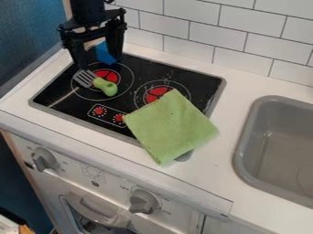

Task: Move the green rag to the upper left side of the stove next to the blue object

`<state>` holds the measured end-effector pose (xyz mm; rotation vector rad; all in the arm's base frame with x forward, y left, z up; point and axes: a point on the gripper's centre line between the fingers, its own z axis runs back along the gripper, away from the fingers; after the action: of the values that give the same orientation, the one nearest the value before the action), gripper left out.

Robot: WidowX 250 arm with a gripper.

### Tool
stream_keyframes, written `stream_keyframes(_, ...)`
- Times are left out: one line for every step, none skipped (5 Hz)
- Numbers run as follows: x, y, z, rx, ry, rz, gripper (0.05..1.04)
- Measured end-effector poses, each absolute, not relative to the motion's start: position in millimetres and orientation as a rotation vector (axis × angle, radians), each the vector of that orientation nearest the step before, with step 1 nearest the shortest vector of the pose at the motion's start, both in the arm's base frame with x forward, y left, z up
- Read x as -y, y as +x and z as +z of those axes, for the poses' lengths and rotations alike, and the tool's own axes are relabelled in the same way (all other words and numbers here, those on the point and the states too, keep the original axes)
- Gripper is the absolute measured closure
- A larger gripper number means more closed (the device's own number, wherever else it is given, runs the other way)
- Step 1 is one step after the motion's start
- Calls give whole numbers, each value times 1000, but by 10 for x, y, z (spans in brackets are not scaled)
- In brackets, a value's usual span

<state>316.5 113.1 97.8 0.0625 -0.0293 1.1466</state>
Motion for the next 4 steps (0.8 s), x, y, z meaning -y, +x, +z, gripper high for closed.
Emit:
stream_keyframes(-1115, 3139, 860, -10, 68, 1147, 82)
stream_keyframes(-987, 3078, 832, -11, 59, 1119, 82)
stream_keyframes(-829, 3050, 943, 26, 46, 1064, 82)
stream_keyframes(-542, 2949, 1007, 94, 10, 998, 82)
